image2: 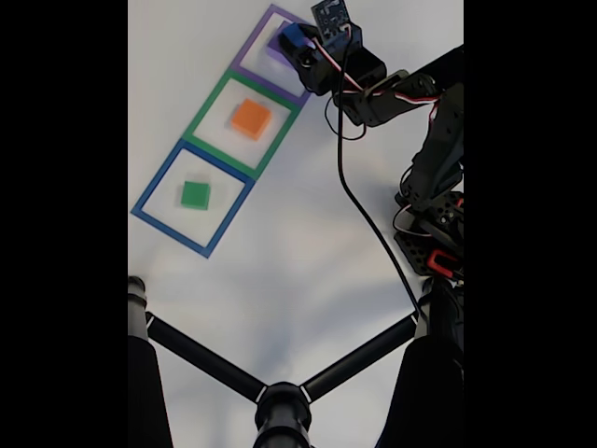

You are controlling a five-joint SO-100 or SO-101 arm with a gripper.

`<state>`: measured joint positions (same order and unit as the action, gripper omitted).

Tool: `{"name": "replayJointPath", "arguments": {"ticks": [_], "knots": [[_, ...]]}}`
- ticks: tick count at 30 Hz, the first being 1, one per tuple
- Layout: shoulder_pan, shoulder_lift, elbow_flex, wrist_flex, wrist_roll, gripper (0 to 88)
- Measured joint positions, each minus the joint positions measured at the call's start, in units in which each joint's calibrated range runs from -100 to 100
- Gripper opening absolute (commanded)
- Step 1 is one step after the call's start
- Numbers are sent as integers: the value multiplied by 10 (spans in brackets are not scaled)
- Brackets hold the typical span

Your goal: Tower of hanoi

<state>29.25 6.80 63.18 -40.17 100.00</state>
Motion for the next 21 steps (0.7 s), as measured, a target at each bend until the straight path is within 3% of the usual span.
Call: {"name": "replayJointPath", "arguments": {"ticks": [14, 21], "knots": [[-1, 14, -11, -1, 0, 206], [-1, -45, -5, 44, 0, 219]]}}
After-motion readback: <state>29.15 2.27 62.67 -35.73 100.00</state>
